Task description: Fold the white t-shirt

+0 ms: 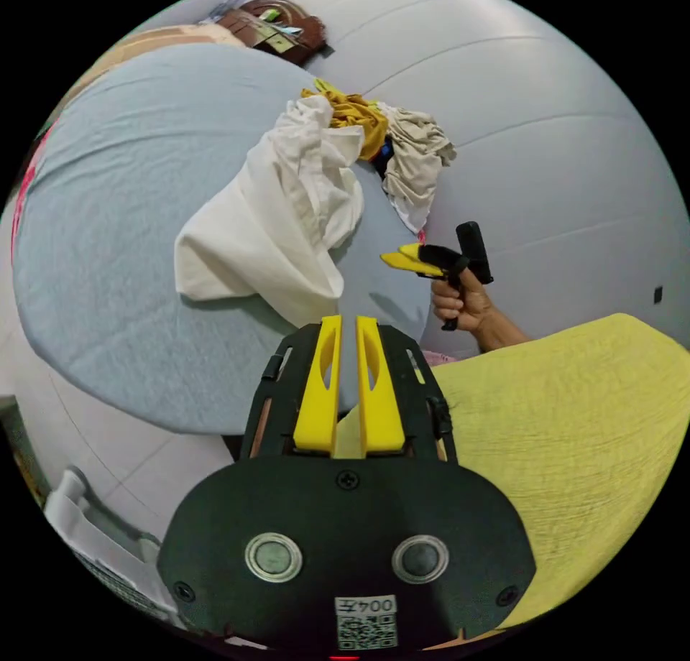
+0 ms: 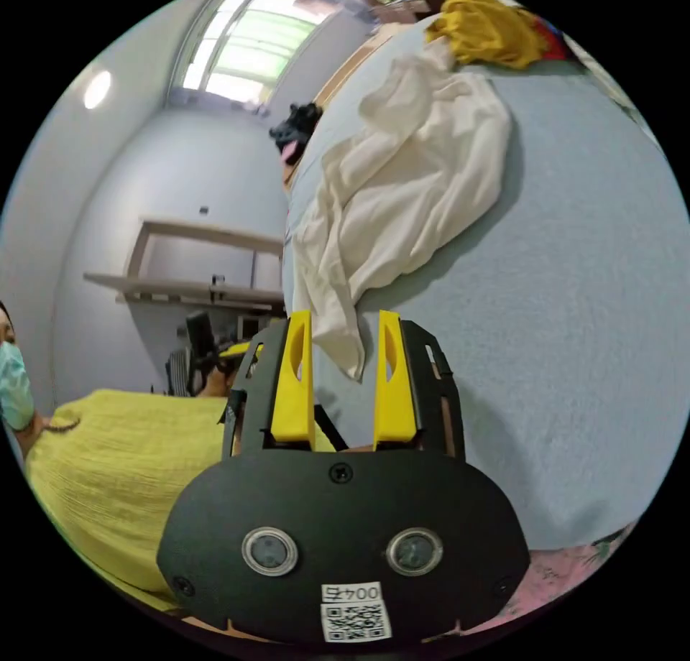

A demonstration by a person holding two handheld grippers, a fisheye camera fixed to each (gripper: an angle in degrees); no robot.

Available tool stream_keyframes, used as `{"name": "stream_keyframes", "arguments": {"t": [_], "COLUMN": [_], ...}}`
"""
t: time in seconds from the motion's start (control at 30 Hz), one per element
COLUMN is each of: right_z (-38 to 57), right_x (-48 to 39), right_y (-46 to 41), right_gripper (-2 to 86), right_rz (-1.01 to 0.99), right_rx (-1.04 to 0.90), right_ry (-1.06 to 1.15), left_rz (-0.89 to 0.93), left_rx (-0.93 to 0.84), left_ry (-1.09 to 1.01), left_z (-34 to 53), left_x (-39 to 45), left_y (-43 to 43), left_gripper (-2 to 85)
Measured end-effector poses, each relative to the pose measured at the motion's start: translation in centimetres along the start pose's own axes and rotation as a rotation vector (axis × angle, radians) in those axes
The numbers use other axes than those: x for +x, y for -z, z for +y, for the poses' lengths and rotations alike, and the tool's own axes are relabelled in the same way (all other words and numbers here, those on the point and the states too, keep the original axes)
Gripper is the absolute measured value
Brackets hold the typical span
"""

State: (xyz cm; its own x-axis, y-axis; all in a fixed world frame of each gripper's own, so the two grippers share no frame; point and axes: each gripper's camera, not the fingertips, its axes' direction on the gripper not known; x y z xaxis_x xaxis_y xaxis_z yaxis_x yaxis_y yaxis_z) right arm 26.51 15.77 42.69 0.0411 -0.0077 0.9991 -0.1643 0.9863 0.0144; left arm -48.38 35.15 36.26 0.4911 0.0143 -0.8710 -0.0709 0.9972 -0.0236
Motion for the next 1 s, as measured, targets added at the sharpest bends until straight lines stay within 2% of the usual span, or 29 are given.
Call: {"name": "stream_keyframes", "arguments": {"t": [0.1,0.27,0.37,0.43,0.47,0.63,0.9,1.0], "right_z": [-2.4,-6.9,-9.3,-10.8,-11.2,-14.3,-17.4,-18.4], "right_x": [0.1,0.3,-0.6,-2.4,-3.0,-7.5,-9.3,-10.0], "right_y": [-3.4,-8.5,-10.2,-9.9,-9.5,-6.7,-5.5,-5.5], "right_gripper": [15.2,15.6,11.5,5.6,5.3,4.5,4.3,4.3], "right_rz": [0.009,0.017,0.011,-0.081,-0.102,-0.163,-0.269,-0.243], "right_rx": [-0.132,-0.319,-0.379,-0.374,-0.364,-0.32,-0.236,-0.223], "right_ry": [0.087,0.176,0.226,0.274,0.283,0.354,0.246,0.242], "left_rz": [0.09,0.215,0.341,0.441,0.491,0.612,0.741,0.763], "left_rx": [0.056,0.249,0.38,0.458,0.506,0.616,0.742,0.789], "left_ry": [0.144,0.373,0.499,0.572,0.601,0.62,0.593,0.578], "left_z": [2.6,8.6,12.1,14.0,15.1,17.3,18.7,19.7], "left_x": [-2.6,-6.0,-8.1,-9.4,-9.9,-10.9,-11.3,-11.1], "left_y": [0.3,1.3,1.6,1.4,1.3,0.9,0.2,0.8], "left_gripper": [6.3,10.5,12.6,13.8,14.2,15.8,16.8,15.3]}}
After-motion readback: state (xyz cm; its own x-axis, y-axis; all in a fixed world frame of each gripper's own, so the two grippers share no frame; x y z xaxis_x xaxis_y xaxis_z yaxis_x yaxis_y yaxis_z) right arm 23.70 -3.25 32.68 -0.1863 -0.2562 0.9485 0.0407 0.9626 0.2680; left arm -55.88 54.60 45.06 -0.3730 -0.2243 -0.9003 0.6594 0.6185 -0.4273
